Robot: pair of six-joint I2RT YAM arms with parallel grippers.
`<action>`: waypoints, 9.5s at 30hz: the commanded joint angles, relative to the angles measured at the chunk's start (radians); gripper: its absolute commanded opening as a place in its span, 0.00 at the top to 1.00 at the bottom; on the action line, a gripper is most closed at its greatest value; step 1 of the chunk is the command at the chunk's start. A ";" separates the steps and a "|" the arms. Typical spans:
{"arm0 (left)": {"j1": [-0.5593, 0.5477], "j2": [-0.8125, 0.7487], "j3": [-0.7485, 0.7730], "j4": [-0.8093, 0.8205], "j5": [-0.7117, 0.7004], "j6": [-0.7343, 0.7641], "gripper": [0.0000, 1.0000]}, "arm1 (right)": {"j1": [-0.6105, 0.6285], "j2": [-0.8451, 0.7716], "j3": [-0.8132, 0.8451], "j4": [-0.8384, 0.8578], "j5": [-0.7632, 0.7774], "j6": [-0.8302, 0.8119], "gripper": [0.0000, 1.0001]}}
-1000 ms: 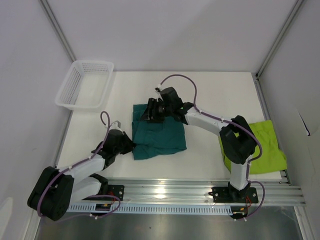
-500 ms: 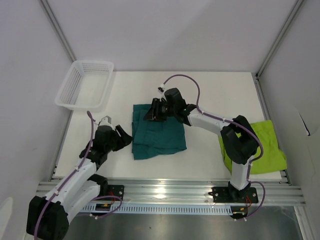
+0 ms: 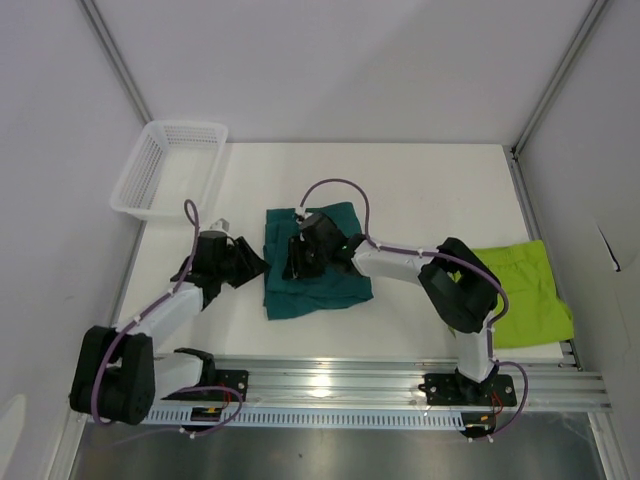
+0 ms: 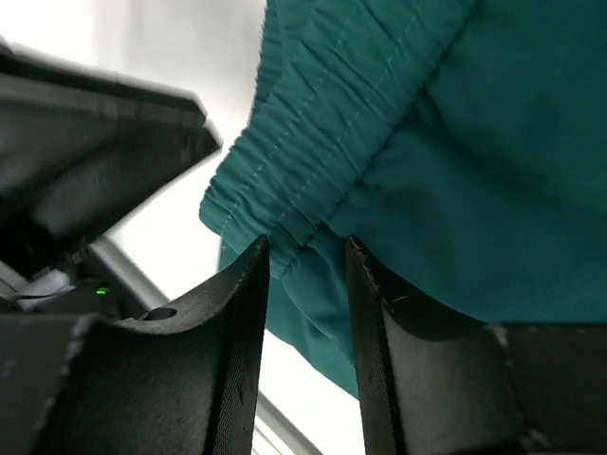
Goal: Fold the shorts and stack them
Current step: Fold the shorts
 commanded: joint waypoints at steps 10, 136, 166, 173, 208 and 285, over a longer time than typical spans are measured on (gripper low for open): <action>0.007 0.280 0.103 0.261 0.060 -0.024 0.67 | 0.185 0.006 -0.116 -0.006 0.460 -0.098 0.80; 0.038 -0.289 -0.187 0.168 0.128 0.067 0.22 | 0.007 0.080 -0.076 0.160 0.153 -0.020 0.54; -0.053 -0.345 -0.383 0.390 0.264 0.069 1.00 | -0.116 -0.025 0.033 0.000 0.001 -0.051 0.35; -0.117 -0.364 -0.394 0.391 0.219 0.064 0.96 | -0.111 0.010 0.070 -0.036 -0.042 -0.065 0.51; 0.034 -0.540 -0.252 0.065 0.109 -0.020 0.67 | -0.173 0.015 0.012 0.056 -0.329 -0.054 0.44; 0.031 -0.387 -0.269 0.091 0.236 -0.085 0.01 | -0.050 -0.673 -0.827 0.042 0.315 0.340 0.13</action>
